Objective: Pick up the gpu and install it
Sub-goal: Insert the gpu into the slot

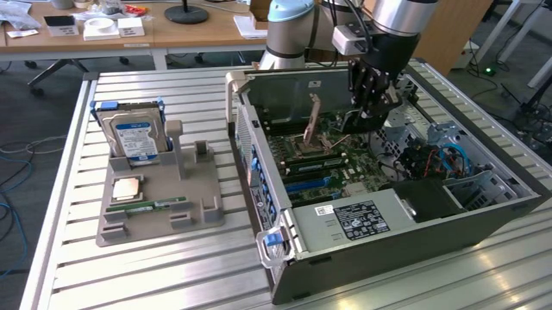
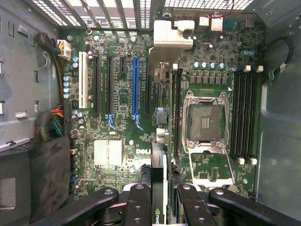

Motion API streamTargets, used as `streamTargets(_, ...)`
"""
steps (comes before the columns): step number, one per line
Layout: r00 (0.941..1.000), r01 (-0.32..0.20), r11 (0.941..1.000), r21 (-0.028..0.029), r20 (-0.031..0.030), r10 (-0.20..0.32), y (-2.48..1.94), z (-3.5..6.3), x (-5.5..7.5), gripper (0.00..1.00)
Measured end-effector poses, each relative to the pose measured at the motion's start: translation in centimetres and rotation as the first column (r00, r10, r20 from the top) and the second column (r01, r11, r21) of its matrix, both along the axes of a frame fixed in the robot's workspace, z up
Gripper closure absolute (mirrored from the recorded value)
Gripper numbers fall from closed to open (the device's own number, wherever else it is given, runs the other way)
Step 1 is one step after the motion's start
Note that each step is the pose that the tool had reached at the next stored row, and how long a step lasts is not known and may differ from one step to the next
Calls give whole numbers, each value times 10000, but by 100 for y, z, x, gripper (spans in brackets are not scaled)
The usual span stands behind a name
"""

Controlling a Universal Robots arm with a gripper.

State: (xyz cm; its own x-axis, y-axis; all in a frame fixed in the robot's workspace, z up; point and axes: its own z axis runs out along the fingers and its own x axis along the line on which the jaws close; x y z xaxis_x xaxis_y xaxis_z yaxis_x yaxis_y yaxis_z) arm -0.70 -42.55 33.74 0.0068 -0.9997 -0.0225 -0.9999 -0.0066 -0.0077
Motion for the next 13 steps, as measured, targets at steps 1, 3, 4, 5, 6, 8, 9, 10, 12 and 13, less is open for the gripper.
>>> streamTargets(1, 10000, -1, 10000, -1, 0, 1, 0, -1, -1, 74)
streamTargets(3, 10000, -2, 10000, -1, -1, 2, 0, -1, -1, 74)
streamTargets(4, 10000, -2, 10000, 0, 0, 2, 0, -1, -1, 74)
streamTargets(5, 10000, -1, 10000, 1, 0, 1, 0, -2, -1, 74)
streamTargets(6, 10000, -1, 10000, 1, 0, 1, 0, -1, -1, 74)
streamTargets(8, 10000, -1, 10000, 4, 1, 1, 0, -7, -1, 74)
streamTargets(9, 10000, 0, 10000, 6, 2, 0, 0, -14, -1, 74)
streamTargets(10, 10000, -1, 10000, 3, 1, 1, 0, -22, -1, 74)
streamTargets(12, 10000, -1, 10000, 3, 1, 1, 0, -42, -2, 74)
streamTargets(13, 10000, -1, 10000, 1, 0, 1, 0, -49, -2, 74)
